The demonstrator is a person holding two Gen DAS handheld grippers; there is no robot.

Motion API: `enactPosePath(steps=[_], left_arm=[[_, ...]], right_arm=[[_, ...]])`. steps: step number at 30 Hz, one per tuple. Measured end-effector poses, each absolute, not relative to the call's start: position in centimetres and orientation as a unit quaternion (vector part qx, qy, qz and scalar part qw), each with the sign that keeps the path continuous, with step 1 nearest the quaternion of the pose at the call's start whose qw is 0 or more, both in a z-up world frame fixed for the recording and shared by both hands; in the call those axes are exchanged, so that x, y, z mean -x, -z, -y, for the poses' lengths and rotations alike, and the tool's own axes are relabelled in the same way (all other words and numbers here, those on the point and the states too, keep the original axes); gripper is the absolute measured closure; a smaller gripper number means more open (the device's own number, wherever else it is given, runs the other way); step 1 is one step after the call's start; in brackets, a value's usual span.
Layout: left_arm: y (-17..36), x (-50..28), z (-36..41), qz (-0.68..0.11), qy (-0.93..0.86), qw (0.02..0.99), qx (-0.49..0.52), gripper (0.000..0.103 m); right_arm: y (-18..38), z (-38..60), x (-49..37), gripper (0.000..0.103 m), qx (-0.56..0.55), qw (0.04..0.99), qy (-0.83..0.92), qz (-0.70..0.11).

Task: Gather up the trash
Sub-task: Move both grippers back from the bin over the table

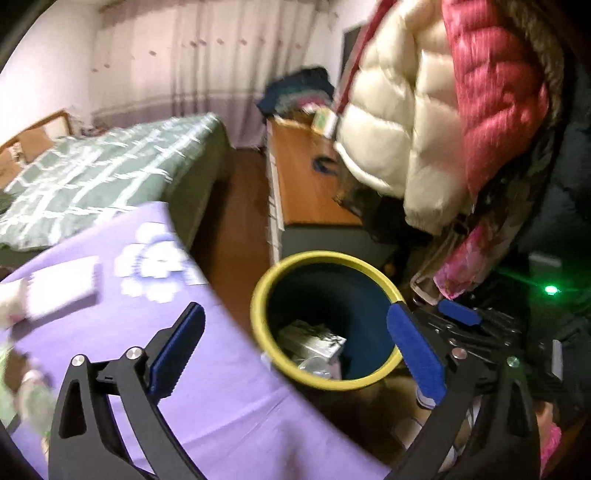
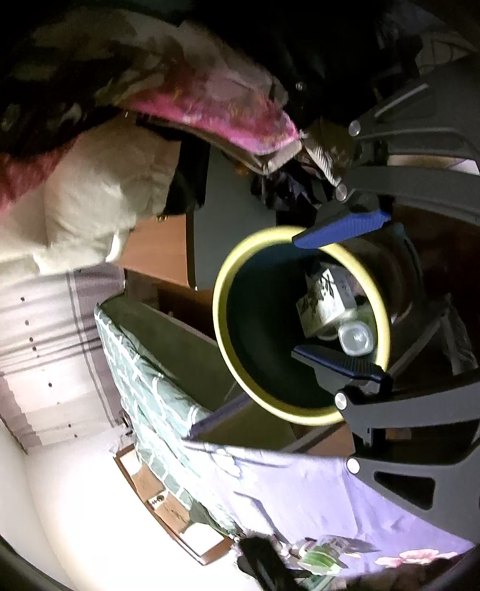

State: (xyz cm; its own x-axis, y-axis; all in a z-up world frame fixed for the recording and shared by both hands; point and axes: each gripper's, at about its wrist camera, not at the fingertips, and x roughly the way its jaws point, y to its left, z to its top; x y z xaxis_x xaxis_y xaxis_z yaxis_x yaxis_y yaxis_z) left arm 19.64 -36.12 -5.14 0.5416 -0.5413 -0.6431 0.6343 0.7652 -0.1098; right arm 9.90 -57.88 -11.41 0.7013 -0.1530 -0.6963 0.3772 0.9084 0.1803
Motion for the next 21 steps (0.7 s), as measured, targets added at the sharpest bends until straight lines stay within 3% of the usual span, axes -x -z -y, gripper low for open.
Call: enactPosePath(steps=[21], left_arm=[[4.0,-15.1,5.5,-0.31,0.076,0.947,0.022,0.005]], right_arm=[[10.4,41.6,-16.4,0.05,-0.082,0.92,0.013,-0.383]])
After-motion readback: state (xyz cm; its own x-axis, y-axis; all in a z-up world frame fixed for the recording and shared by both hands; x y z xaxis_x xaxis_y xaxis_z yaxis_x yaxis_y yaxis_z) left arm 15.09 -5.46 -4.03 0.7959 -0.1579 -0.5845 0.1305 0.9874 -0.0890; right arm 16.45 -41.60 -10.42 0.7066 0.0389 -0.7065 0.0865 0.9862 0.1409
